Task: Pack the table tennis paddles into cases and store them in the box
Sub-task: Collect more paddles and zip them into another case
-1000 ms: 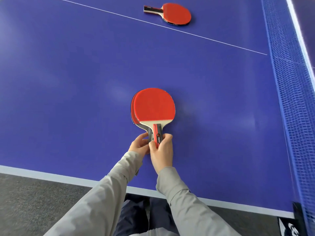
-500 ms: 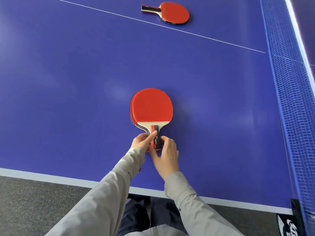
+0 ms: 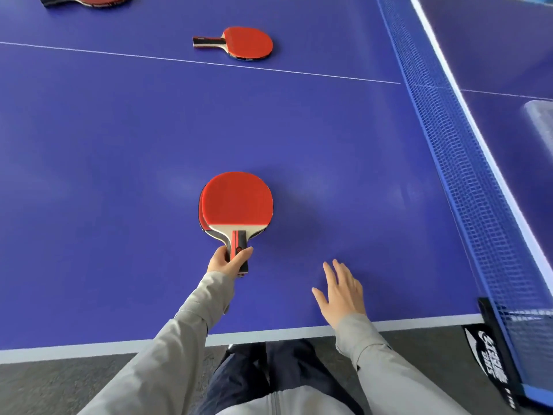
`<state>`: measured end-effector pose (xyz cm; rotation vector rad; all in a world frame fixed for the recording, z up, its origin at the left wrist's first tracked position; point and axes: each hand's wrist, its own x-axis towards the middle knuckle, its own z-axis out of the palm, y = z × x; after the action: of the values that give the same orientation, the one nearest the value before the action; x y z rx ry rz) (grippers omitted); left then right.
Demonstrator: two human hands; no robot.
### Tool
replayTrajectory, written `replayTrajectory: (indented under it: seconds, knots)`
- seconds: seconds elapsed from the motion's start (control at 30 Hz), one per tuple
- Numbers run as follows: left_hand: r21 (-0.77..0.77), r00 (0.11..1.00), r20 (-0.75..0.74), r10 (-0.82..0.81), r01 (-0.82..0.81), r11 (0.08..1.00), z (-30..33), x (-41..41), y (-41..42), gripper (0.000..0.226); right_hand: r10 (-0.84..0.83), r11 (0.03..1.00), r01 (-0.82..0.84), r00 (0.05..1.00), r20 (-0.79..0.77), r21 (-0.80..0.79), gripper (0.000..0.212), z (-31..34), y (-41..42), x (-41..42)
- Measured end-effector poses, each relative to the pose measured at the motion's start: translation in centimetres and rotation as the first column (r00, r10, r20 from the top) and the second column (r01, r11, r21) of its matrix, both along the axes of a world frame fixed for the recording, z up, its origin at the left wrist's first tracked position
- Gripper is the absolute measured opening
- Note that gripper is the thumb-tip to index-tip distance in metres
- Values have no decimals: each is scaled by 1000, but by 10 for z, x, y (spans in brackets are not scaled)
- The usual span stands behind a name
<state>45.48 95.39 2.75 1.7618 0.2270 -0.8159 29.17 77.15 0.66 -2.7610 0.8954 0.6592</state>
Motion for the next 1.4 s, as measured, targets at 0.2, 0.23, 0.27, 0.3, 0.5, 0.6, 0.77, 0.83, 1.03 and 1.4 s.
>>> replayTrajectory:
  seconds: [0.2,0.23,0.27,0.3,0.5,0.6,0.77,0.83,1.03,1.4]
  knots:
    - [-83,985,-17,-171,169,982,9,-41,-6,37,-214,977,214,976,-32,2,63,15,2,-65]
    - [-97,979,-19,-205,202,975,13,-51,-11,43,-254,967,254,967,-33,3,62,17,3,-79]
    - [-108,970,-15,-242,239,965,16,-61,-16,46,-291,957,291,956,-30,2,62,19,5,-92]
    - [-122,961,-9,-277,274,954,18,-72,-21,46,-329,944,329,944,-28,4,61,21,7,-106]
    - [-180,884,10,-467,461,869,27,-137,-57,36,-549,833,552,833,-75,27,63,19,17,-193]
    - [-181,837,34,-546,542,821,32,-173,-71,42,-641,762,645,763,-83,56,63,15,23,-239]
    - [-158,754,61,-654,654,740,37,-248,-84,40,-742,653,749,662,-102,113,61,6,33,-323]
    - [-144,727,67,-684,685,714,40,-285,-86,44,-764,623,770,637,-106,137,61,4,37,-359]
    - [-186,688,68,-723,720,668,36,-398,-92,27,-818,541,823,562,-120,170,60,3,47,-468]
    - [-224,567,56,-822,810,543,41,-528,-147,27,-893,381,894,422,-156,236,61,1,17,-591]
